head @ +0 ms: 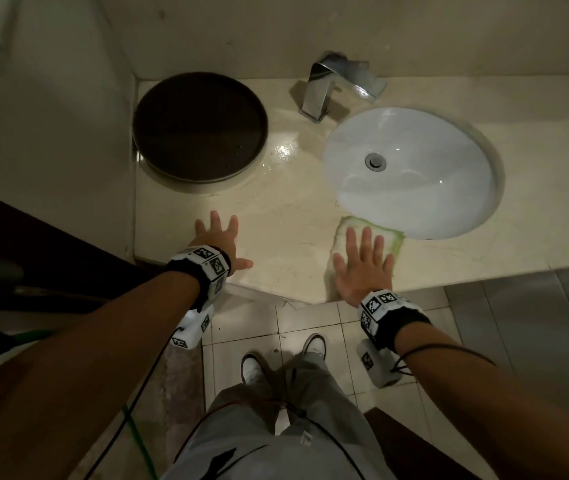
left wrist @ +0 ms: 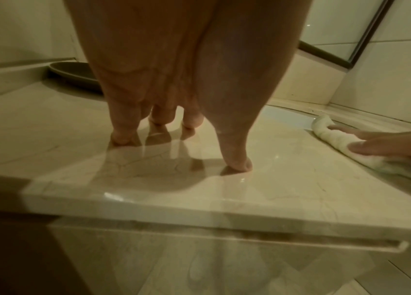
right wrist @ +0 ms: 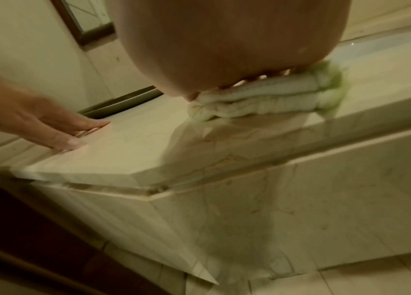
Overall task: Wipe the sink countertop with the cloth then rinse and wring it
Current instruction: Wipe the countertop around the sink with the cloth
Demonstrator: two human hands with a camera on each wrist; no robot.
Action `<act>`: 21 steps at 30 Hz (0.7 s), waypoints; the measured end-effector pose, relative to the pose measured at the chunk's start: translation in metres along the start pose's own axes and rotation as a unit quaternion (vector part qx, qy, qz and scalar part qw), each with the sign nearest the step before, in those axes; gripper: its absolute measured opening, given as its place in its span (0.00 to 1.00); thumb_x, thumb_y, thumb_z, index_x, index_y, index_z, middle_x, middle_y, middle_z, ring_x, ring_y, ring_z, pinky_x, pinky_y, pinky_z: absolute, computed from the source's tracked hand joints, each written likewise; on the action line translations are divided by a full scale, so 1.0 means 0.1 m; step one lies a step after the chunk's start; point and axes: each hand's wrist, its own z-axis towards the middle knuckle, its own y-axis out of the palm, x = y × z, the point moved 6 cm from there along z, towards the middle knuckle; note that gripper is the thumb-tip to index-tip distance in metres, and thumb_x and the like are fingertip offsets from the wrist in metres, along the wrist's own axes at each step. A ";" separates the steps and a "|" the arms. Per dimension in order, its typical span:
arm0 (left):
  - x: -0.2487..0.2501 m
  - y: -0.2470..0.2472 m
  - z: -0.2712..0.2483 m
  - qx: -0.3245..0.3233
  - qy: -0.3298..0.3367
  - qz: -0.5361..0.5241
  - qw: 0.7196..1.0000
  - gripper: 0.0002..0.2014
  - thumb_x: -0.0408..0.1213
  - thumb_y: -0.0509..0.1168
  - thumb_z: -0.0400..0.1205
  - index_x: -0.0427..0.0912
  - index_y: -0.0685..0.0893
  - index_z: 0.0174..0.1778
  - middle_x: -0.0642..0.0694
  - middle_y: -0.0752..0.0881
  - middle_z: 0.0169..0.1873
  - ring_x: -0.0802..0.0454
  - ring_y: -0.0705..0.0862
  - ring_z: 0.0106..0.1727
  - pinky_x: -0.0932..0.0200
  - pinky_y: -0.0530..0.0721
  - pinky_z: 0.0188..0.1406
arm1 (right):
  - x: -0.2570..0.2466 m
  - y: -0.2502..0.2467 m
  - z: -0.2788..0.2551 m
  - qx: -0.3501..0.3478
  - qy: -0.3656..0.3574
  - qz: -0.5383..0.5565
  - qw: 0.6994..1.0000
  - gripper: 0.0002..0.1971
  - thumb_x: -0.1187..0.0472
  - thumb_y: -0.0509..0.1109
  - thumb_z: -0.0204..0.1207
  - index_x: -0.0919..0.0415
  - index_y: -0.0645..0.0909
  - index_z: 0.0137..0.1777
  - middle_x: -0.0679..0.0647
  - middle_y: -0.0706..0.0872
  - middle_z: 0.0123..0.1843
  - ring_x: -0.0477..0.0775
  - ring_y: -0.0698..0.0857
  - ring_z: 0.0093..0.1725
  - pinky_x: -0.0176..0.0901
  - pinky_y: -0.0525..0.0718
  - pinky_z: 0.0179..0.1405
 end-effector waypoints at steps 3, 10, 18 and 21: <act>0.02 -0.02 -0.02 -0.005 -0.005 0.012 1.000 0.52 0.63 0.65 0.77 0.49 0.36 0.85 0.37 0.35 0.84 0.26 0.41 0.82 0.34 0.58 0.79 | -0.11 0.02 0.01 0.018 0.005 -0.007 1.000 0.32 0.42 0.39 0.86 0.47 0.29 0.84 0.56 0.29 0.85 0.64 0.32 0.84 0.67 0.38 0.82; 0.05 -0.02 -0.06 -0.016 -0.007 -0.008 1.000 0.51 0.60 0.65 0.79 0.50 0.35 0.84 0.38 0.34 0.83 0.28 0.39 0.82 0.35 0.57 0.79 | -0.78 0.15 -0.09 -0.005 -0.180 -0.076 0.981 0.32 0.42 0.39 0.85 0.47 0.32 0.85 0.54 0.28 0.85 0.64 0.29 0.83 0.67 0.35 0.81; 0.08 -0.04 -0.09 -0.009 -0.036 -0.054 0.998 0.50 0.66 0.61 0.78 0.51 0.36 0.85 0.39 0.32 0.83 0.30 0.36 0.83 0.35 0.55 0.80 | -0.81 0.08 0.06 -0.047 -0.342 -0.152 0.926 0.31 0.39 0.37 0.84 0.43 0.33 0.85 0.50 0.27 0.85 0.58 0.25 0.82 0.63 0.33 0.82; 0.12 -0.03 -0.05 -0.006 -0.048 -0.049 0.998 0.52 0.72 0.58 0.75 0.49 0.37 0.85 0.38 0.33 0.83 0.28 0.37 0.82 0.35 0.56 0.79 | -0.77 -0.09 0.37 -0.045 -0.335 -0.141 0.931 0.31 0.40 0.39 0.84 0.42 0.35 0.85 0.49 0.30 0.85 0.59 0.28 0.83 0.65 0.36 0.82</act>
